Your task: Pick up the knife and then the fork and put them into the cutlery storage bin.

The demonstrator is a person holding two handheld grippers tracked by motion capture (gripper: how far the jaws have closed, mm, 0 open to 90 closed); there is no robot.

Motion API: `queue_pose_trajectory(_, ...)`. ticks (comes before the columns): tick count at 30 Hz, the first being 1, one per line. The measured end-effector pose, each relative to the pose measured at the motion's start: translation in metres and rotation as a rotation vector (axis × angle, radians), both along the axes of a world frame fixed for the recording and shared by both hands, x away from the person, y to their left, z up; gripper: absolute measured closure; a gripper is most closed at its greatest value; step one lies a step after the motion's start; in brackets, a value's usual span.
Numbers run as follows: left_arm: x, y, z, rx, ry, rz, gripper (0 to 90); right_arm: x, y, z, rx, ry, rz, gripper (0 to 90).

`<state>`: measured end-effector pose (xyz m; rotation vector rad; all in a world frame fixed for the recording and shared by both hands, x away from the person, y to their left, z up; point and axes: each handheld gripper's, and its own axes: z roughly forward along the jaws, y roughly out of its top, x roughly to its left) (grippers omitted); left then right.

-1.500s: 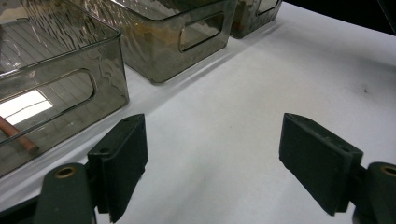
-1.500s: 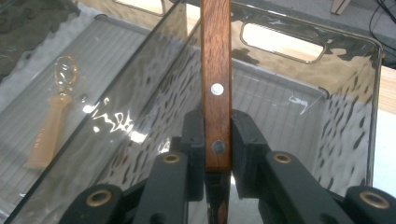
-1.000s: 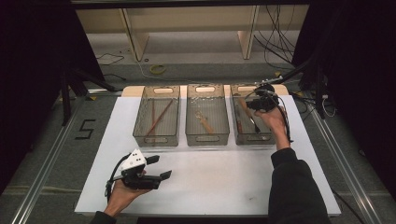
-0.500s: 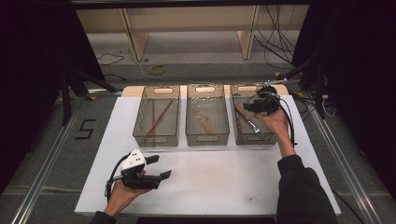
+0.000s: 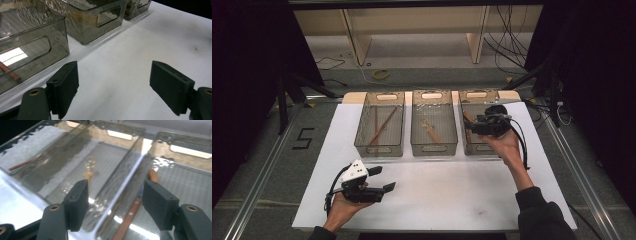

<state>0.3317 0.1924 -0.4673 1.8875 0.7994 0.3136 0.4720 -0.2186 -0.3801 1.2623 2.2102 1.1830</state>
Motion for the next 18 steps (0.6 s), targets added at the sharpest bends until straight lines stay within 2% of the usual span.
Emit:
queue_pose_trajectory(5, 0.000, 0.000, 0.000, -0.006, 0.002, 0.000, 22.5, -0.019, 0.004, -0.003, 0.015, -0.025, 0.025, 35.7)
queue_pose_trajectory(11, 0.001, -0.001, 0.000, -0.005, 0.006, -0.005, 22.5, -0.040, 0.005, -0.012, 0.047, -0.032, 0.045, 34.0)
queue_pose_trajectory(18, 0.002, -0.002, 0.000, -0.003, 0.005, -0.010, 22.5, -0.053, 0.007, -0.021, 0.061, -0.031, 0.075, 33.1)
